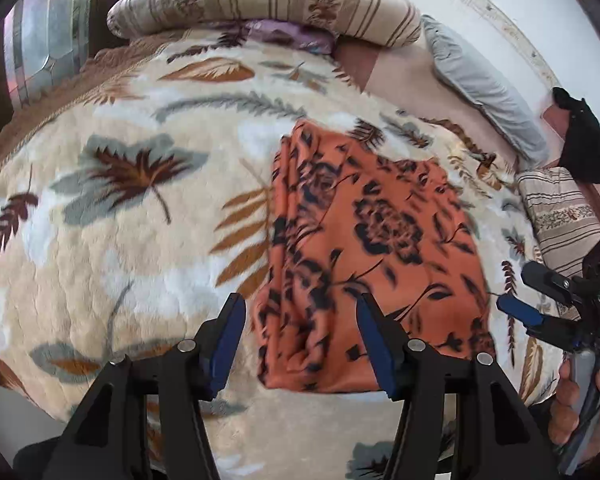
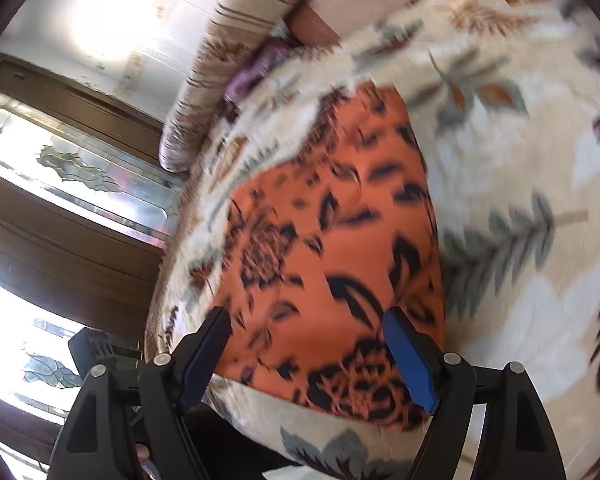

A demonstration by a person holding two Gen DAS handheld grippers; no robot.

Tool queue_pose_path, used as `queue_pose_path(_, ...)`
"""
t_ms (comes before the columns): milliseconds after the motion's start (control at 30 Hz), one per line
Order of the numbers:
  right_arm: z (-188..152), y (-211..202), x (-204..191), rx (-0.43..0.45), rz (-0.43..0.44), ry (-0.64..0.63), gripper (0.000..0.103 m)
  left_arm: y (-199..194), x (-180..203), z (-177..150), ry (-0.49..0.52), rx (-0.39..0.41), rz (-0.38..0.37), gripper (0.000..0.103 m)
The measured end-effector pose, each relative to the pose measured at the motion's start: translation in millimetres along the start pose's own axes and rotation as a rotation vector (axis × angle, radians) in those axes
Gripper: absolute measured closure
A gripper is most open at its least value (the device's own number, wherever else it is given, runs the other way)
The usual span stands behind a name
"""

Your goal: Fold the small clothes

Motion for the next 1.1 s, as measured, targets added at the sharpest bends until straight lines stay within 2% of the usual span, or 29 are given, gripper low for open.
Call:
queue_pose_path(67,13.4,1.0,1.2,0.009,0.016,0.01,0.022,1.7,10.7,10.7,0.025,0.014,-0.006,0.044)
queue_pose_path(200,36.0,20.7,3.6,-0.033,0.097,0.062,0.022,21.9,23.2,25.8,0.052,0.012,0.006,0.044)
queue_pose_path(233,40.1,29.4,5.1,-0.049,0.119,0.074,0.022,29.3,23.0,26.8,0.056,-0.003,0.024,0.044)
queue_pose_path(300,39.4,47.0,19.5,-0.081,0.078,0.113,0.021,54.9,16.5,18.6,0.073,-0.071,0.087,0.044)
queue_pose_path(333,38.2,52.5,21.5,-0.09,0.086,0.123,0.021,60.6,13.2,16.3,0.078,-0.077,0.1,0.043)
queue_pose_path(400,39.5,51.3,17.0,-0.086,0.094,0.106,0.021,60.3,9.2,16.6,0.064,-0.043,0.092,0.036)
queue_pose_path(467,43.9,48.9,10.5,-0.085,0.111,0.095,0.021,63.3,5.5,14.8,0.048,-0.05,0.075,0.034)
queue_pose_path(600,65.8,52.8,7.3,-0.067,0.106,0.076,0.021,64.1,0.5,12.4,0.034,-0.047,0.047,0.034)
queue_pose_path(733,88.8,72.2,21.1,-0.071,0.101,0.123,0.021,64.8,-1.0,12.1,0.027,-0.05,0.035,0.032)
queue_pose_path(833,91.9,83.7,35.1,-0.112,0.105,0.195,0.021,64.6,-1.8,12.1,0.023,-0.049,0.029,0.031)
queue_pose_path(967,99.9,69.2,16.9,-0.073,0.127,0.144,0.021,65.7,-3.8,11.9,0.015,-0.051,0.022,0.029)
queue_pose_path(1000,100.5,69.1,16.8,-0.063,0.111,0.118,0.021,66.0,-3.9,12.0,0.012,-0.051,0.023,0.029)
queue_pose_path(1033,98.5,75.2,26.1,-0.075,0.055,0.122,0.021,66.1,-3.6,12.1,0.012,-0.051,0.021,0.029)
queue_pose_path(1100,93.2,84.6,36.7,-0.093,0.074,0.187,0.021,66.2,-3.9,12.2,0.023,-0.042,0.028,0.028)
Point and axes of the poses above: each gripper's, at about its wrist camera, not at the fingertips, and y roughly the way its jaws point, x to its right, z to its top, the point moved 10 cm from there along y, roughly the way its jaws point, and after that the axes turned 4 degrees about -y, right-handed, at the moved point
